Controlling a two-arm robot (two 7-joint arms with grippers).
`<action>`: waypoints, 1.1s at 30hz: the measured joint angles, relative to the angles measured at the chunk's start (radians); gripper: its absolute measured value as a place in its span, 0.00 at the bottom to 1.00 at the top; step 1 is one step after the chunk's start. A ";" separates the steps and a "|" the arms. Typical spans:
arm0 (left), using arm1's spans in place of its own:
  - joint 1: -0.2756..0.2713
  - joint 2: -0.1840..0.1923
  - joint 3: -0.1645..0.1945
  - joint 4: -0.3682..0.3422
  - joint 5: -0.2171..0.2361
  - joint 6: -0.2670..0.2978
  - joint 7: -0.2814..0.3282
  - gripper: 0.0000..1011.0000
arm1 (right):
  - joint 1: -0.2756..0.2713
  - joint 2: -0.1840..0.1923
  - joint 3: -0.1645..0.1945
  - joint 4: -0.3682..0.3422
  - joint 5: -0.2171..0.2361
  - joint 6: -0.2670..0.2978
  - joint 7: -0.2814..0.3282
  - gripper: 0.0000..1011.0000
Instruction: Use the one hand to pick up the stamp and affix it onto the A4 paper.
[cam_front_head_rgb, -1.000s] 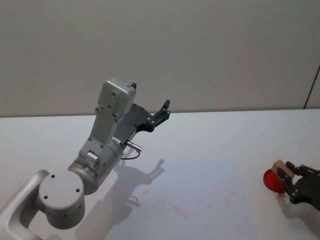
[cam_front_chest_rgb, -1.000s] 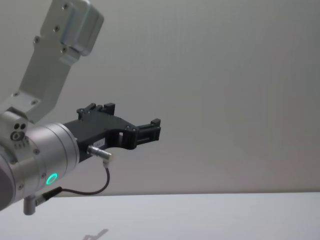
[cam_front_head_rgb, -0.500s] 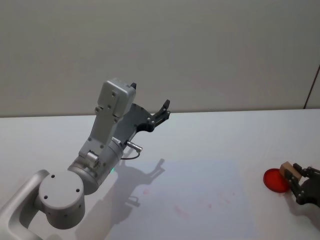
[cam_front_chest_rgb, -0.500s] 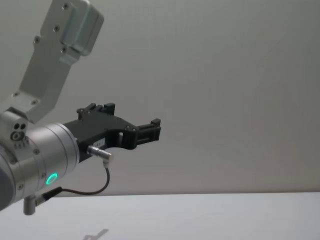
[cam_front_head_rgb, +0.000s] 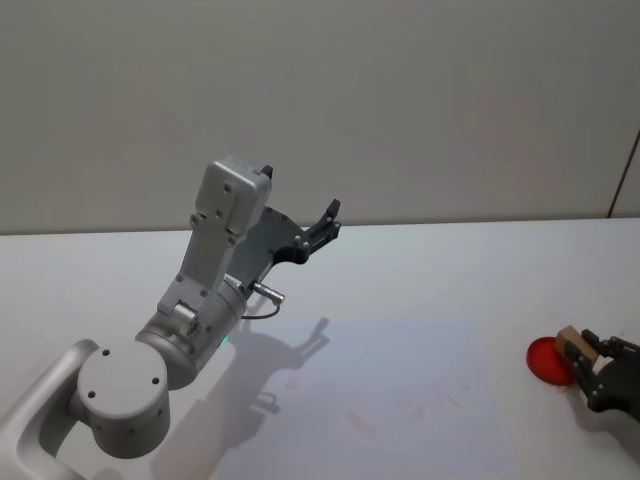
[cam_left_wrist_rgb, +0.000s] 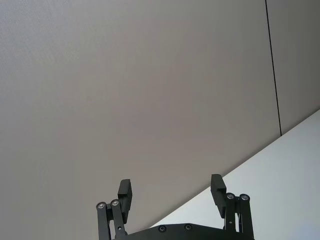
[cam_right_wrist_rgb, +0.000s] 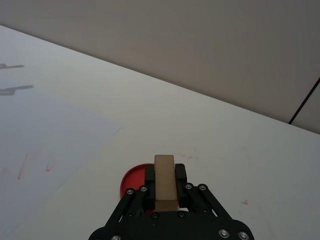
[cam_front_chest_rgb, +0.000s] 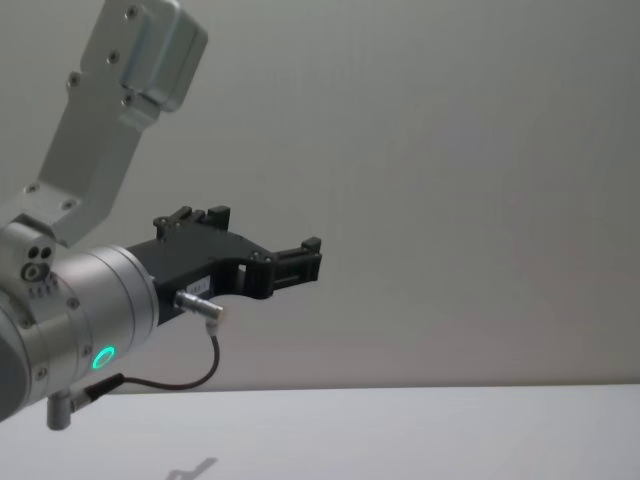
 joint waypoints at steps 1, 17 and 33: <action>0.000 0.000 0.000 0.000 0.000 0.000 0.000 0.99 | 0.000 -0.001 0.000 0.001 0.000 0.000 0.000 0.22; 0.000 0.000 0.000 0.000 0.000 0.000 0.000 0.99 | 0.011 -0.018 -0.011 0.029 -0.007 -0.017 -0.008 0.41; 0.000 0.000 0.000 0.000 0.000 0.000 0.000 0.99 | 0.023 -0.035 -0.011 0.016 0.071 -0.046 -0.010 0.89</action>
